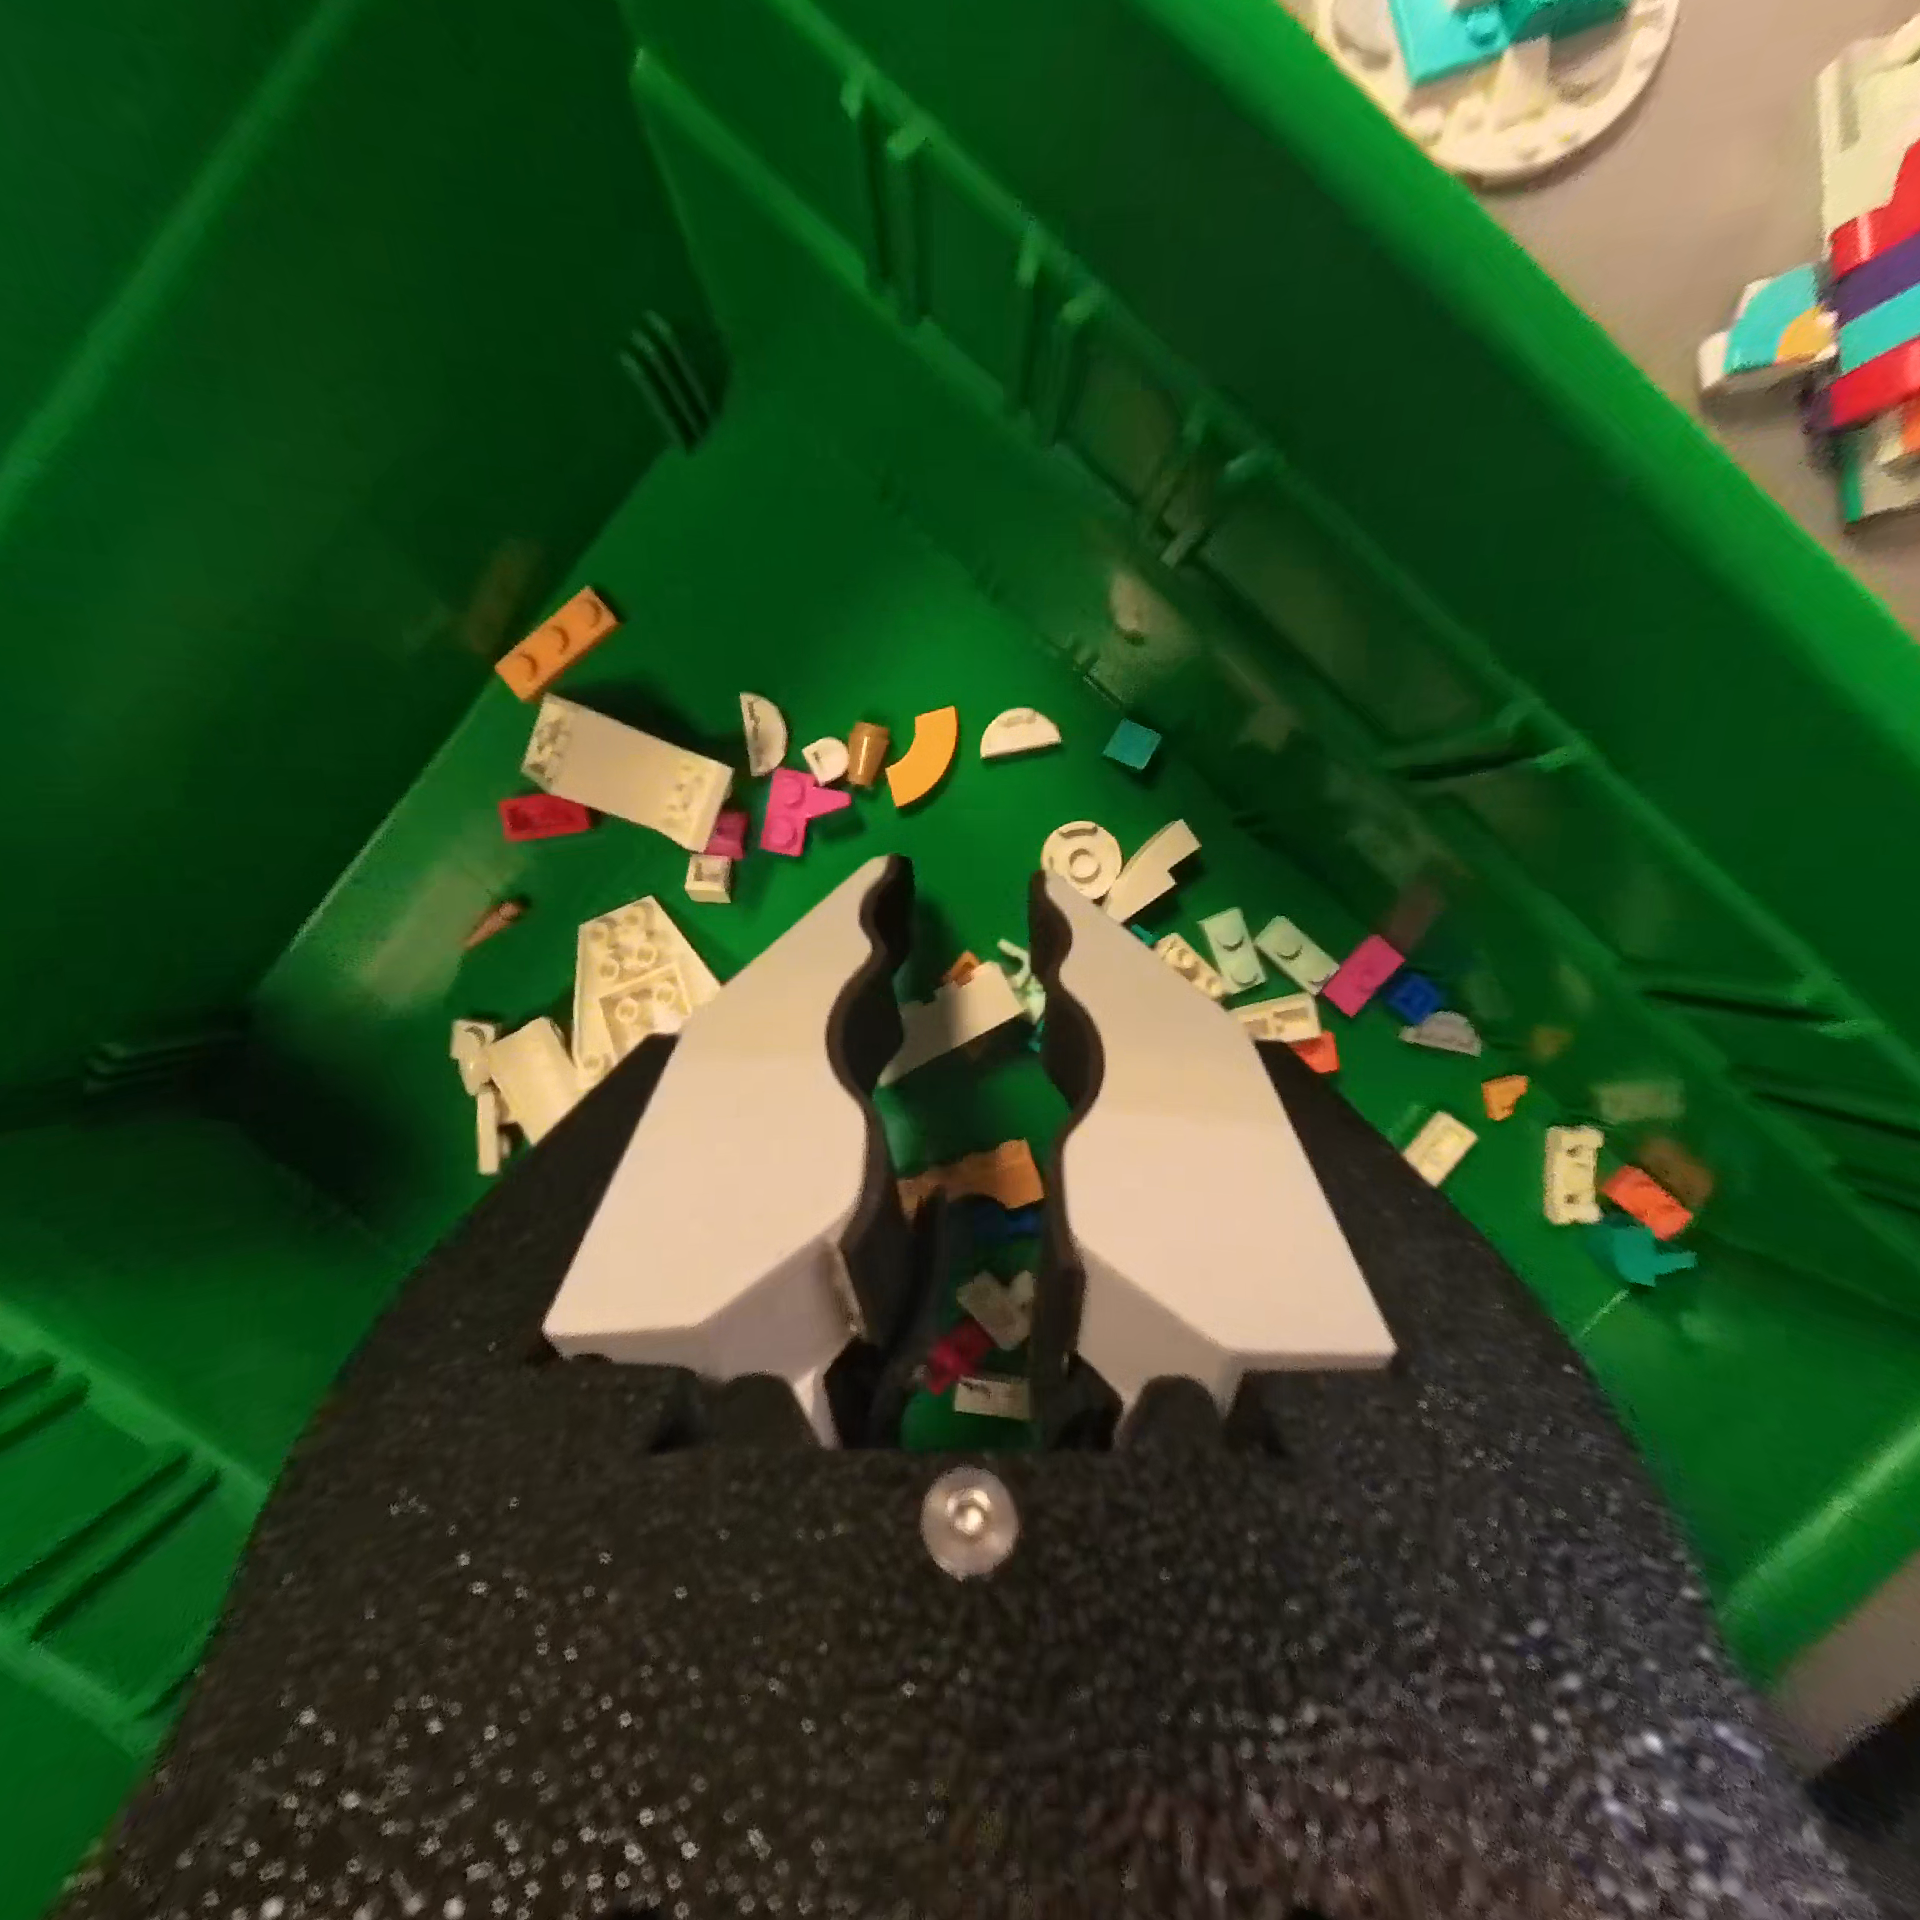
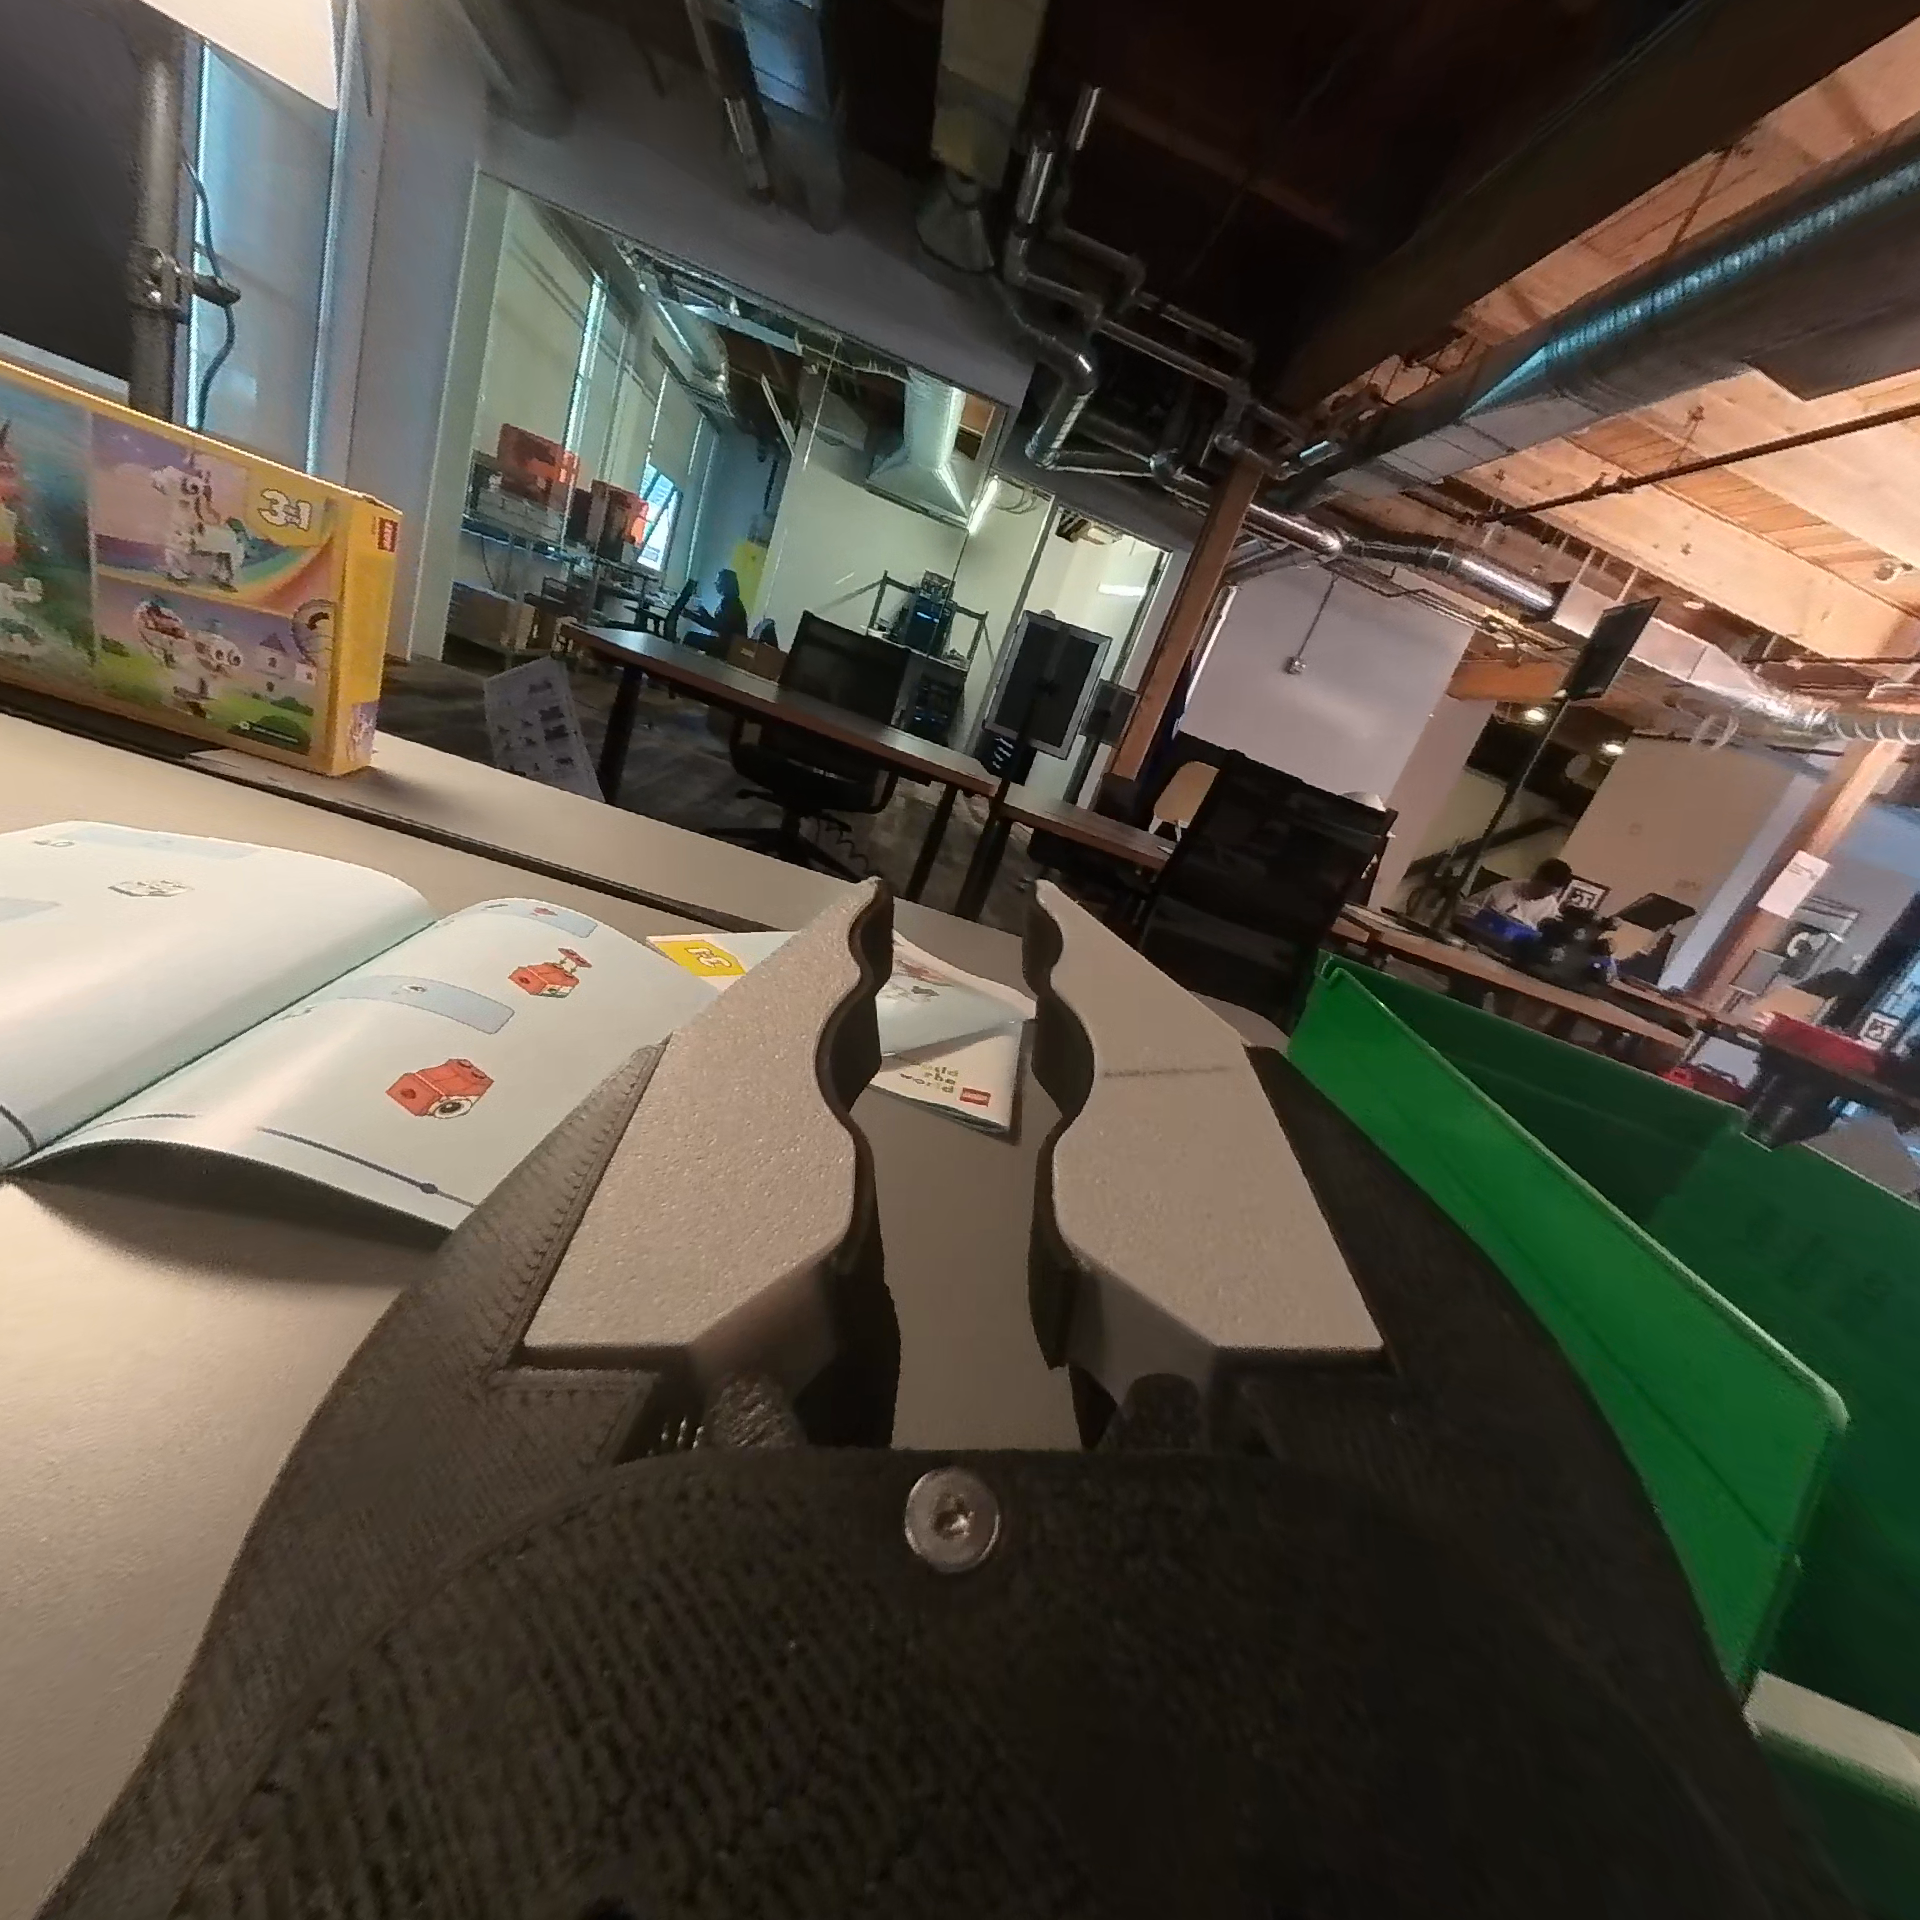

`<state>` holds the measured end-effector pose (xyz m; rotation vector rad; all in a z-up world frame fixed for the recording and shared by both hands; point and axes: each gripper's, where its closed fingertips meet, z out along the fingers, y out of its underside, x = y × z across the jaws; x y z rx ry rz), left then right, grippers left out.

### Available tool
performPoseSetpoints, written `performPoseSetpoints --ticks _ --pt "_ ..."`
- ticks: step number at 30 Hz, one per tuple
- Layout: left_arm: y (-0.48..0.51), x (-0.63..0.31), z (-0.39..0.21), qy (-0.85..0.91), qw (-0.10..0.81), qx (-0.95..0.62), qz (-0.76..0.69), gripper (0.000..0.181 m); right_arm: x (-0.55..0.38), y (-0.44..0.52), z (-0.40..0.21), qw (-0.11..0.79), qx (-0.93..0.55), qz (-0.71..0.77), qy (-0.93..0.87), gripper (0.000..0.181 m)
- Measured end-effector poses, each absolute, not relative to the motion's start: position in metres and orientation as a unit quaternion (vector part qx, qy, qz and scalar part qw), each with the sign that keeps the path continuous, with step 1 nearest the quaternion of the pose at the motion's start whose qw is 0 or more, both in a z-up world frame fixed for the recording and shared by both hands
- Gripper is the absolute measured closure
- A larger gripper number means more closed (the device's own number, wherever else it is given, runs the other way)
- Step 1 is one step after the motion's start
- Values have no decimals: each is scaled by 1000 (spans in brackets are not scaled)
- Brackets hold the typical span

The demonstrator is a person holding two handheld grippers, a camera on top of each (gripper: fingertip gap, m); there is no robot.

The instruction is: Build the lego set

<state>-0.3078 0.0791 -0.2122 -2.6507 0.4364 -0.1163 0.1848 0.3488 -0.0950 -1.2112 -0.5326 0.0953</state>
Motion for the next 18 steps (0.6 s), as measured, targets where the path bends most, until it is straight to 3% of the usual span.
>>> performPoseSetpoints --ticks 1,18 --pt "79 -307 -213 169 225 -959 -34 161 184 349 -95 788 -562 44 -248 159" --pt "86 -318 -212 160 228 -961 1 158 183 348 -96 787 -561 46 -252 160"
